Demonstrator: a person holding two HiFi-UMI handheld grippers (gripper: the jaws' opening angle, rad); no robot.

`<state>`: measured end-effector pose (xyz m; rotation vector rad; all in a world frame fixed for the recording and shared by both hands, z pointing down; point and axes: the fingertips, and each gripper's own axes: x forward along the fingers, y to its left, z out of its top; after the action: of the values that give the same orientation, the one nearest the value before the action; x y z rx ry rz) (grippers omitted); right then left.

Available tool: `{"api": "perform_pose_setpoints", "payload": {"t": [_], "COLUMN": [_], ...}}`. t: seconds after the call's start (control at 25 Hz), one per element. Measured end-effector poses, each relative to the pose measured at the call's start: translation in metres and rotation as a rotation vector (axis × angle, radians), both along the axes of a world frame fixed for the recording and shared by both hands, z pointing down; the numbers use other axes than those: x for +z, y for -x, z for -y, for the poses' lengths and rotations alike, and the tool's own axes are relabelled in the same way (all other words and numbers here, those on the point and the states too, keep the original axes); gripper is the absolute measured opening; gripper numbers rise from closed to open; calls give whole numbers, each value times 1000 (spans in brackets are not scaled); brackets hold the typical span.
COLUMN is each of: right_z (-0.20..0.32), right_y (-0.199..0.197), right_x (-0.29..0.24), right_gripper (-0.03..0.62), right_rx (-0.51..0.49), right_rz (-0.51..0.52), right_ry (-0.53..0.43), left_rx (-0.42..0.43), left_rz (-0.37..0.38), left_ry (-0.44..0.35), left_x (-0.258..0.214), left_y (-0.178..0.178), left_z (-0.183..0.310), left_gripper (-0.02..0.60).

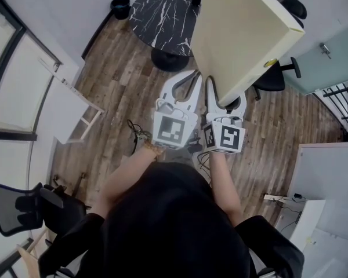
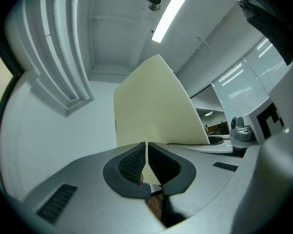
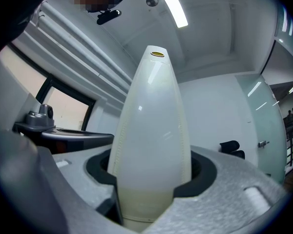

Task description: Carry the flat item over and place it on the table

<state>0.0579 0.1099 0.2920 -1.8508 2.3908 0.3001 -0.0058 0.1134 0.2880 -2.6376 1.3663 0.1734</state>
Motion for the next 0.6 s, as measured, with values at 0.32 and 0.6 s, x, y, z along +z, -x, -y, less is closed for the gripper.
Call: {"api": "perform_pose_setpoints", "payload": {"t": [0.32,0.6], "right_z": [-22,-10], "right_y": [13,1], "right_x": [5,9], "right_gripper": [278,278], "right_rx": [-22,-21], "right_rz": [11,32], "right_ry": [0,-16], "left_rx": [24,6], "left_rz": [3,-21], "left_ry": [-15,4], "left_x": [2,9], "left_y": [2,-3], "left_z": [-21,-11], "left_gripper": [14,14]}}
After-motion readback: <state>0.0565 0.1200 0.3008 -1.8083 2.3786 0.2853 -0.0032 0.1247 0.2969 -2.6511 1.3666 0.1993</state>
